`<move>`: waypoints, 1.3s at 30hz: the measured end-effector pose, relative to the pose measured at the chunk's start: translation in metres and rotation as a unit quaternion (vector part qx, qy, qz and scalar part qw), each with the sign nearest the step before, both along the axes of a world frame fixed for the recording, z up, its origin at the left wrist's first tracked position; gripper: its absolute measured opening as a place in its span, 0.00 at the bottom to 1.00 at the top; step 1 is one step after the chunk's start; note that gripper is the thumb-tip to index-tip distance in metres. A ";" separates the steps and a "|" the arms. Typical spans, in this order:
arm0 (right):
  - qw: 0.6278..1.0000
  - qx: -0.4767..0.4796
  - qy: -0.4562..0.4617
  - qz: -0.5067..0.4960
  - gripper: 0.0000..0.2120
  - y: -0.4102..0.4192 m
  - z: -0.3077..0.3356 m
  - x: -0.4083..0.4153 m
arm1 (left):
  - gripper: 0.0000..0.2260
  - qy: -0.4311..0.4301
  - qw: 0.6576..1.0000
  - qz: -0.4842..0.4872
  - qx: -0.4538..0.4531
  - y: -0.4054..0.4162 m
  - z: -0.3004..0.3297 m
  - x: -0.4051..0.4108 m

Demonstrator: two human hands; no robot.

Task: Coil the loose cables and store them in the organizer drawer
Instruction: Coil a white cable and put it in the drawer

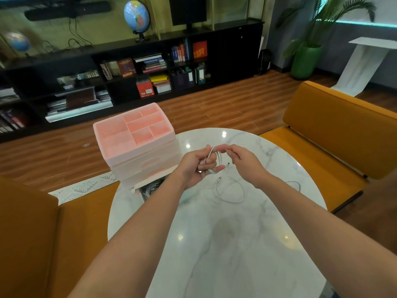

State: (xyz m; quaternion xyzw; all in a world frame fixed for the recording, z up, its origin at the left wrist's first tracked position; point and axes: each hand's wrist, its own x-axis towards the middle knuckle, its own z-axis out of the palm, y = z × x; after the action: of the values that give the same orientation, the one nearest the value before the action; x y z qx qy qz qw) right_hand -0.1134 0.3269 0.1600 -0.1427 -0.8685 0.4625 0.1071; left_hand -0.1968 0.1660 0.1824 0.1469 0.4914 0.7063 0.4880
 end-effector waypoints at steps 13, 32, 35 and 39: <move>0.990 0.055 -0.124 0.045 0.18 -0.043 -0.004 0.017 | 0.19 0.070 0.973 0.219 -0.024 0.002 -0.010 -0.002; 0.990 0.076 -0.087 0.075 0.07 -0.015 0.009 0.006 | 0.21 0.279 0.922 -0.040 -0.265 -0.009 -0.015 0.005; 0.982 0.156 -0.082 0.069 0.07 -0.013 0.006 0.004 | 0.19 0.222 0.946 -0.050 -0.230 -0.011 -0.010 0.007; 0.981 0.169 -0.053 0.077 0.14 -0.012 0.003 0.007 | 0.17 0.162 0.969 -0.059 -0.176 -0.016 -0.008 0.004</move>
State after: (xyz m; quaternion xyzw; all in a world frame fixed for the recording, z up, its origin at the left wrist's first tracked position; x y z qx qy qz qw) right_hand -0.1069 0.3149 0.1634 -0.0793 -0.9470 0.3076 0.0472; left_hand -0.1924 0.1496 0.1742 0.2001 0.6710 0.5458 0.4603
